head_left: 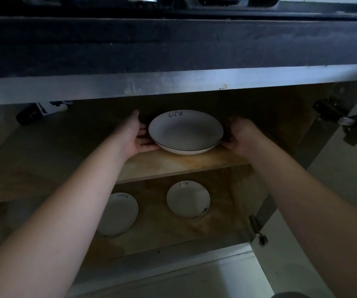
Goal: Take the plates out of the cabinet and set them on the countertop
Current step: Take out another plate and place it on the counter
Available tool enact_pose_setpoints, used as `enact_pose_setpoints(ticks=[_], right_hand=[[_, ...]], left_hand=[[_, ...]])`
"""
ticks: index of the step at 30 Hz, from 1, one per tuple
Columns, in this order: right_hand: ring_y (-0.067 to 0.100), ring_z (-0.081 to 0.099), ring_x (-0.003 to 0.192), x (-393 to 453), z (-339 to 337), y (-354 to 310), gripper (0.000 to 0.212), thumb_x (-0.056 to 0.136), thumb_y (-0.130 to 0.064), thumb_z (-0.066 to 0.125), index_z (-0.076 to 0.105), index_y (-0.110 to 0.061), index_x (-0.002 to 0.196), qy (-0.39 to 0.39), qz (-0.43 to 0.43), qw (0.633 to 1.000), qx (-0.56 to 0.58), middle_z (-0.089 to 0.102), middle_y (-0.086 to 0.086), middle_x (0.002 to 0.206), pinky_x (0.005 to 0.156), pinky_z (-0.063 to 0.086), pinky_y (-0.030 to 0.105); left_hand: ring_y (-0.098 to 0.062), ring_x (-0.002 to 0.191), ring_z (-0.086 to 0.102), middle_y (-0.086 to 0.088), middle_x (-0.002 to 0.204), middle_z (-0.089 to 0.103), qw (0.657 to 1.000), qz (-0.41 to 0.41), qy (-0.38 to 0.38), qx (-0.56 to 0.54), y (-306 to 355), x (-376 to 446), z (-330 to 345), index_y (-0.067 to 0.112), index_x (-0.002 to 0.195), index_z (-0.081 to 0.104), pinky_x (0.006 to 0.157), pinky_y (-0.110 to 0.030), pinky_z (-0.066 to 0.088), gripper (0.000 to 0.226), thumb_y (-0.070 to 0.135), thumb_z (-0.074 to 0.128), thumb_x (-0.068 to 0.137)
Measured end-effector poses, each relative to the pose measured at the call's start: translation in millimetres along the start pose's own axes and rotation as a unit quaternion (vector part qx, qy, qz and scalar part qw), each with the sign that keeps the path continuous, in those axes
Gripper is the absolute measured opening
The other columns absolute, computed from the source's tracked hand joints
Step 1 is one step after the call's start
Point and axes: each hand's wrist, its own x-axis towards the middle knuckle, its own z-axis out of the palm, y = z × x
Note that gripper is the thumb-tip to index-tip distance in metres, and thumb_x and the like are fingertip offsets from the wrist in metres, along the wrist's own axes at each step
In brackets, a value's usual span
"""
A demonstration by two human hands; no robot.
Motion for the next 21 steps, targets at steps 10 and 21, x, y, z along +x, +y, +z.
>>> enact_pose_setpoints(ticks=[10, 21], right_hand=[[0.021, 0.061, 0.099, -13, -21, 8, 0.028, 0.1, -0.027, 0.047, 0.055, -0.016, 0.124, -0.031, 0.034, 0.999, 0.008, 0.061, 0.005, 0.113, 0.065, 0.051, 0.034], [0.02, 0.071, 0.097, -40, -43, 8, 0.032, 0.1, -0.033, 0.039, 0.064, -0.013, 0.109, -0.106, 0.099, 0.988, 0.053, 0.075, 0.006, 0.105, 0.07, 0.06, 0.036]], left_hand=[[-0.033, 0.106, 0.057, -0.018, 0.145, 0.046, 1.0, -0.007, -0.001, 0.014, -5, -33, -19, 0.009, 0.138, 0.048, 0.063, -0.05, 0.055, 0.058, 0.052, 0.033, 0.102], [-0.018, 0.09, 0.062, 0.002, 0.112, 0.06, 0.998, -0.028, 0.046, 0.029, -10, -57, -22, 0.025, 0.11, 0.06, 0.05, -0.038, 0.058, 0.04, 0.058, 0.04, 0.098]])
